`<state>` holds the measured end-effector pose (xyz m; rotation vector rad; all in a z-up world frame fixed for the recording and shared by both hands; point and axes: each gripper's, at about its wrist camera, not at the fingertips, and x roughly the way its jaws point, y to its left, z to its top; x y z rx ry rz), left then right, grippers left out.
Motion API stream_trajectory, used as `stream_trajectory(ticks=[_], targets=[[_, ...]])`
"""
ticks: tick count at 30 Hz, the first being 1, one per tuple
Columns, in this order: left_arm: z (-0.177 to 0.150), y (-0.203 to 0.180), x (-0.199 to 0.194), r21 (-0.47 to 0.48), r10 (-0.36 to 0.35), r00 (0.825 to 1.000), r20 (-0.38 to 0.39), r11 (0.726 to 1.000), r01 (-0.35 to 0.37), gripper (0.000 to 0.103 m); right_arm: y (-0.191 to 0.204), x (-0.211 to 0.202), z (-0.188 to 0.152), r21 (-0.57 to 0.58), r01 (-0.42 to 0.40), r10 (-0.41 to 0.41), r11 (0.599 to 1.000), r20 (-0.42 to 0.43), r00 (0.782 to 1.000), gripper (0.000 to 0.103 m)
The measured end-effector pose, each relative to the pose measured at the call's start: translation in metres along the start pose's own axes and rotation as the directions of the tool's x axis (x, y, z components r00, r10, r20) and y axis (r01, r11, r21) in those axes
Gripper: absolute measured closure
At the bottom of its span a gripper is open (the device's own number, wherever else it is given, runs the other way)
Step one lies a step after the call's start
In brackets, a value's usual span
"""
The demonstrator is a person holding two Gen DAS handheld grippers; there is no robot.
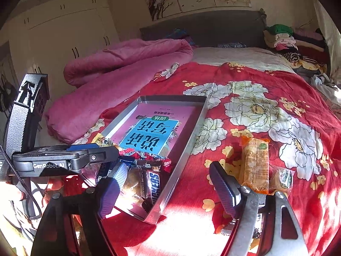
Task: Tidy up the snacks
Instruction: 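Move both open tools back toward the remaining snacks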
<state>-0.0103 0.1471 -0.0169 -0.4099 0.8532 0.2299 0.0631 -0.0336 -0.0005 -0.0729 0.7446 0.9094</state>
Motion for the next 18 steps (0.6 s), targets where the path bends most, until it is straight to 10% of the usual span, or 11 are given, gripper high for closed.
stream_trajectory(ticks=[18], targets=[[0.006, -0.023, -0.031, 0.026, -0.038, 0.998, 0.049, 0.999, 0.037, 0.026, -0.021, -0.025, 0.010, 0.061, 0.020, -0.025, 0.998, 0.075, 0.997, 0.020]])
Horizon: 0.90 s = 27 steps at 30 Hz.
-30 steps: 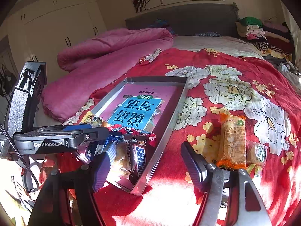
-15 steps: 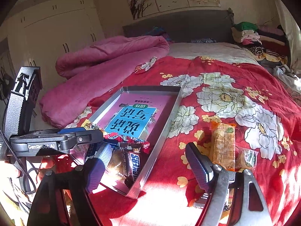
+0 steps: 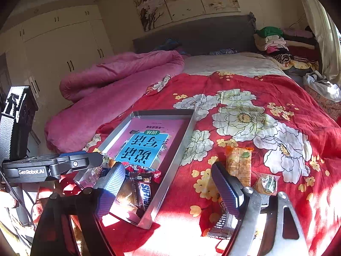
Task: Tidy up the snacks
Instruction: 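Move both open tools back toward the remaining snacks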
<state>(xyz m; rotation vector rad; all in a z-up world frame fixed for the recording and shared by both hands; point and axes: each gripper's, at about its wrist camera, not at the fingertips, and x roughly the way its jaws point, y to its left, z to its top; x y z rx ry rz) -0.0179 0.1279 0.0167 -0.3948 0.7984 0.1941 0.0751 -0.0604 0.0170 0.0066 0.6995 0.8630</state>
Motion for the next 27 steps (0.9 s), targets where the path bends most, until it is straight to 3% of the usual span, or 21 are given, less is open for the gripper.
stream_trajectory(ticks=[27], targets=[[-0.005, -0.038, -0.010, 0.077, -0.025, 1.000, -0.008, 0.997, 0.025, 0.026, -0.075, -0.045, 0.005, 0.175, 0.115, -0.130, 0.978, 0.074, 0.989, 0.019]])
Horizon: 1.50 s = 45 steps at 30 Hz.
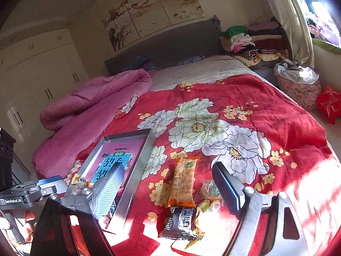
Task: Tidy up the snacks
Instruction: 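Move both open tools back toward the remaining snacks, then grasp the orange-capped bread stick bag with the left tool while the right tool grasps the yellow-green bag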
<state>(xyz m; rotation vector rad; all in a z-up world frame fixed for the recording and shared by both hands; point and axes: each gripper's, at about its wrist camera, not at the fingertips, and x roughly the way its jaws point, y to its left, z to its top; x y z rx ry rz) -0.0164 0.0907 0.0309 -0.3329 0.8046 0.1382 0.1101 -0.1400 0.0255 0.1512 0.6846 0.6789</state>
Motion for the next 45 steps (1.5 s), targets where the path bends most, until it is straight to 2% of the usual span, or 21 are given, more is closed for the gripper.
stream_trajectory(ticks=[8, 18, 27, 35, 41, 45], targets=[[0.000, -0.012, 0.007, 0.016, -0.016, 1.000, -0.016, 1.000, 0.017, 0.026, -0.023, -0.009, 0.001, 0.026, 0.072, -0.072, 0.997, -0.002, 0.997, 0.019], [-0.006, -0.034, 0.020, 0.063, -0.023, 0.998, -0.058, 0.998, 0.027, 0.026, -0.049, -0.013, 0.003, 0.091, 0.092, -0.091, 0.992, -0.016, 0.996, 0.019], [-0.013, -0.051, 0.038, 0.093, -0.029, 0.994, -0.110, 0.995, 0.039, 0.026, -0.057, 0.002, -0.007, 0.084, 0.112, -0.101, 0.990, -0.127, 0.987, 0.019], [-0.017, -0.059, 0.048, 0.112, -0.029, 0.990, -0.137, 0.993, 0.044, 0.026, -0.050, 0.025, -0.024, -0.005, 0.134, -0.131, 0.991, -0.251, 0.959, 0.019], [-0.016, -0.057, 0.056, 0.107, -0.026, 0.988, -0.152, 0.993, 0.043, 0.026, -0.043, 0.044, -0.039, -0.093, 0.163, -0.185, 0.982, -0.332, 0.925, 0.019], [-0.013, -0.056, 0.063, 0.103, -0.028, 0.987, -0.157, 0.994, 0.044, 0.026, -0.040, 0.054, -0.047, -0.142, 0.171, -0.212, 0.975, -0.369, 0.905, 0.027]])
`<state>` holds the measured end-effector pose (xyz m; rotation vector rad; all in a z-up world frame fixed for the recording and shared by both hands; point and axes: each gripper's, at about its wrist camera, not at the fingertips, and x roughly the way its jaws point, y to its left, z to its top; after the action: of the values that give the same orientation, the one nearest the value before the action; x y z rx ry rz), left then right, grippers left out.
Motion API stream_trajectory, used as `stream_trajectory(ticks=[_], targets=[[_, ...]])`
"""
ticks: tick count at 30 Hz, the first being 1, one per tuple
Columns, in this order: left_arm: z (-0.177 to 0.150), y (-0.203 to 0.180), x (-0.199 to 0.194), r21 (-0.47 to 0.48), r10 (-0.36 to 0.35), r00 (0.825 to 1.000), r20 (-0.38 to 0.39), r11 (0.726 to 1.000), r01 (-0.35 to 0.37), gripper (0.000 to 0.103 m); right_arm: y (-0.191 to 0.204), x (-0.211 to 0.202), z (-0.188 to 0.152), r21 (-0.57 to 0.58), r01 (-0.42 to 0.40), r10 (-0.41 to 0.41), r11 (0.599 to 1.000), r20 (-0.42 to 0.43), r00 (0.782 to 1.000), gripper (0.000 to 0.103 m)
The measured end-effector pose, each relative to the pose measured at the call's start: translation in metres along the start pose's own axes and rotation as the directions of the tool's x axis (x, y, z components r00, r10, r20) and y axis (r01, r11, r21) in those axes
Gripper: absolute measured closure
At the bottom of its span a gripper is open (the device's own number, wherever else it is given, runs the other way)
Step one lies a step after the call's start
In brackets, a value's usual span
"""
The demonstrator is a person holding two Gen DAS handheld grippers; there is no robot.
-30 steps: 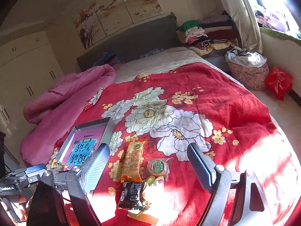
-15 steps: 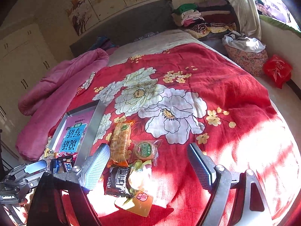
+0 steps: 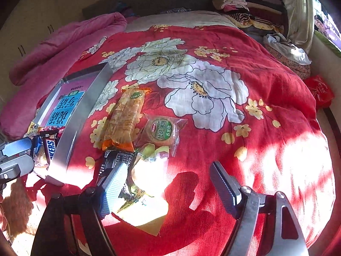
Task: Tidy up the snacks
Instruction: 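Grasp the orange-capped bread stick bag with the left tool while the right tool grasps the yellow-green bag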
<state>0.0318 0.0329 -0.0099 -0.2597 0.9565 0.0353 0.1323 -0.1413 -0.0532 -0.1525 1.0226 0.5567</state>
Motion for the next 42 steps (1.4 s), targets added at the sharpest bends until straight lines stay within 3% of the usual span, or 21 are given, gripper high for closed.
stream_trajectory(ticks=[6, 10, 18, 25, 37, 39, 42], targets=[[0.009, -0.002, 0.015, -0.006, -0.011, 1.000, -0.016, 1.000, 0.011, 0.026, 0.003, 0.012, -0.002, -0.016, -0.012, 0.012, 1.000, -0.034, 0.999, 0.030], [0.018, -0.006, 0.030, -0.028, -0.028, 0.999, -0.033, 0.999, 0.027, 0.026, 0.011, 0.023, -0.004, -0.064, 0.018, -0.022, 0.998, -0.061, 0.998, 0.035], [0.041, -0.017, 0.065, -0.074, -0.081, 0.994, -0.074, 0.994, 0.076, 0.026, 0.004, 0.023, 0.000, -0.052, 0.007, -0.009, 0.999, -0.035, 0.999, 0.064], [0.053, -0.025, 0.099, -0.116, -0.103, 0.986, -0.133, 0.989, 0.088, 0.026, -0.027, 0.019, 0.003, 0.091, -0.031, 0.032, 0.995, -0.014, 0.999, 0.067], [0.067, -0.038, 0.139, -0.105, -0.006, 0.983, -0.182, 0.994, -0.013, 0.026, -0.036, 0.020, 0.005, 0.138, -0.061, 0.061, 0.989, 0.002, 0.998, 0.067], [0.068, -0.039, 0.143, -0.097, 0.006, 0.982, -0.187, 0.995, -0.024, 0.033, -0.036, 0.020, 0.005, 0.140, -0.065, 0.065, 0.988, 0.001, 0.998, 0.067], [0.070, -0.038, 0.146, -0.102, -0.004, 0.984, -0.178, 0.995, -0.015, 0.053, -0.036, 0.022, 0.006, 0.140, -0.069, 0.069, 0.988, -0.001, 0.998, 0.067]])
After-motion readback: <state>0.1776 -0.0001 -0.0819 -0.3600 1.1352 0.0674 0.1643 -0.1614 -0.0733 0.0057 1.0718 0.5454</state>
